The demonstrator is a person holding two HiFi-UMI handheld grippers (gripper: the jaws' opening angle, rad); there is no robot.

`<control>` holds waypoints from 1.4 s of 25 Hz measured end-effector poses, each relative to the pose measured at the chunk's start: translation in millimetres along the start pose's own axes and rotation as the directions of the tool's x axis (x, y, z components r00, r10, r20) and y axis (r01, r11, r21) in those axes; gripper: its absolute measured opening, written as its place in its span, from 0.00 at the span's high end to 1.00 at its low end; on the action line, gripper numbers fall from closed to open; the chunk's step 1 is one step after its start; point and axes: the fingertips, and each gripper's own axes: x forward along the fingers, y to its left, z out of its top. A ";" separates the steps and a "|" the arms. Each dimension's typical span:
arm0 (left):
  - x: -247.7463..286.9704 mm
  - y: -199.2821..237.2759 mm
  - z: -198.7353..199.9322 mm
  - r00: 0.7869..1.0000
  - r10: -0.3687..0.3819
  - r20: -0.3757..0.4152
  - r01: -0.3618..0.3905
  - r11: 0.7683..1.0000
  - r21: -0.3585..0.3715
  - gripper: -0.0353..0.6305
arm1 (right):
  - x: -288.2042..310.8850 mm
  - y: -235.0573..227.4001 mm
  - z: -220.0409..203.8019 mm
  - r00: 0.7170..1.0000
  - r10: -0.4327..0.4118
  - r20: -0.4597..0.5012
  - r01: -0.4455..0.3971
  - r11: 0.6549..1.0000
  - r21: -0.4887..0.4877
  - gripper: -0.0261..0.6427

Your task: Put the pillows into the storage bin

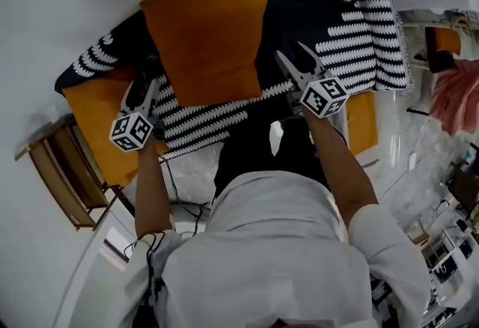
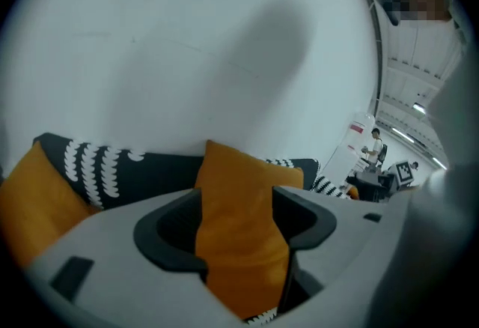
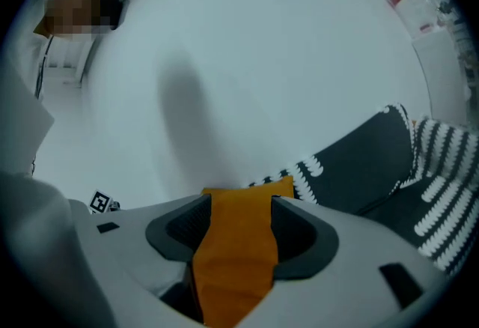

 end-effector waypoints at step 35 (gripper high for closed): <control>128.8 34.5 -142.5 0.937 -0.226 -0.266 0.233 0.972 -0.006 0.78 | 122.3 -105.9 -248.7 0.969 0.136 -0.206 -0.050 0.926 0.375 0.91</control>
